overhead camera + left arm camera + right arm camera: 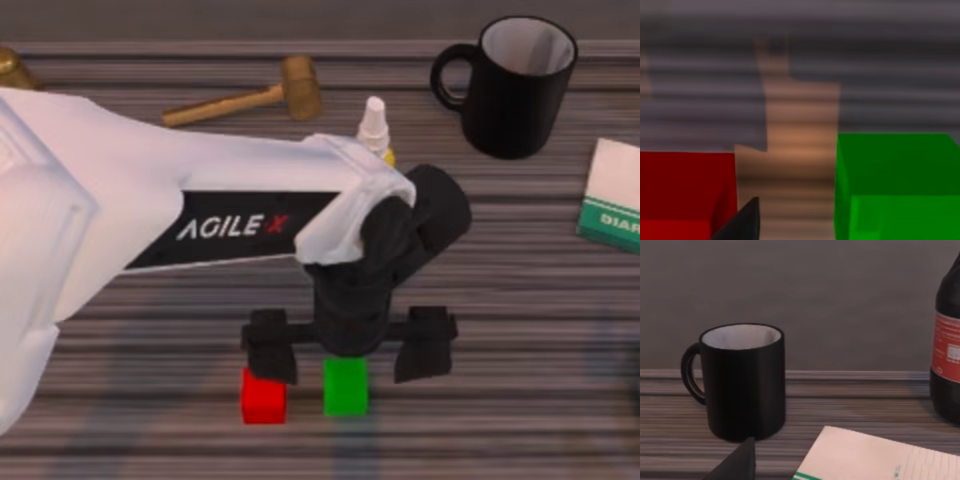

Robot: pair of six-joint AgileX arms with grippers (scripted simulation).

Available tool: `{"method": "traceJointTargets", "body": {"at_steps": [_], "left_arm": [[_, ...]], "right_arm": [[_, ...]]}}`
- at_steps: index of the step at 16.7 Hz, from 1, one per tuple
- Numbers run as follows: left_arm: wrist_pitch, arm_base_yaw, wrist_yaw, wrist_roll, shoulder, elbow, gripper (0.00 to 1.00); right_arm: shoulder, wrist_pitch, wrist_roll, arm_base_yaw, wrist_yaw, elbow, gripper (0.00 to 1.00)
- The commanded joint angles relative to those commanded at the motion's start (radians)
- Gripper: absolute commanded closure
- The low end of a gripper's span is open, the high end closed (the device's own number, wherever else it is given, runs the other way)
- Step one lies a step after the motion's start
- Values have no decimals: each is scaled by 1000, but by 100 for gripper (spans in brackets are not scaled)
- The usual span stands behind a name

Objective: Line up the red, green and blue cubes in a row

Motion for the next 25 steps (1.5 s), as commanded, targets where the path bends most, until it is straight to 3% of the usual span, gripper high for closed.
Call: {"method": "traceJointTargets", "body": {"at_steps": [7, 14, 18, 25], "left_arm": [[-226, 15, 0, -5, -74, 148, 0], [-232, 40, -1, 31, -66, 163, 0], [-246, 183, 1, 226, -21, 212, 0], [-273, 577, 10, 825, 77, 312, 0]], "right_arm": [[0, 0, 0, 0, 0, 0, 0], [0, 0, 0, 0, 0, 0, 0], [0, 0, 0, 0, 0, 0, 0], [0, 0, 0, 0, 0, 0, 0]]}}
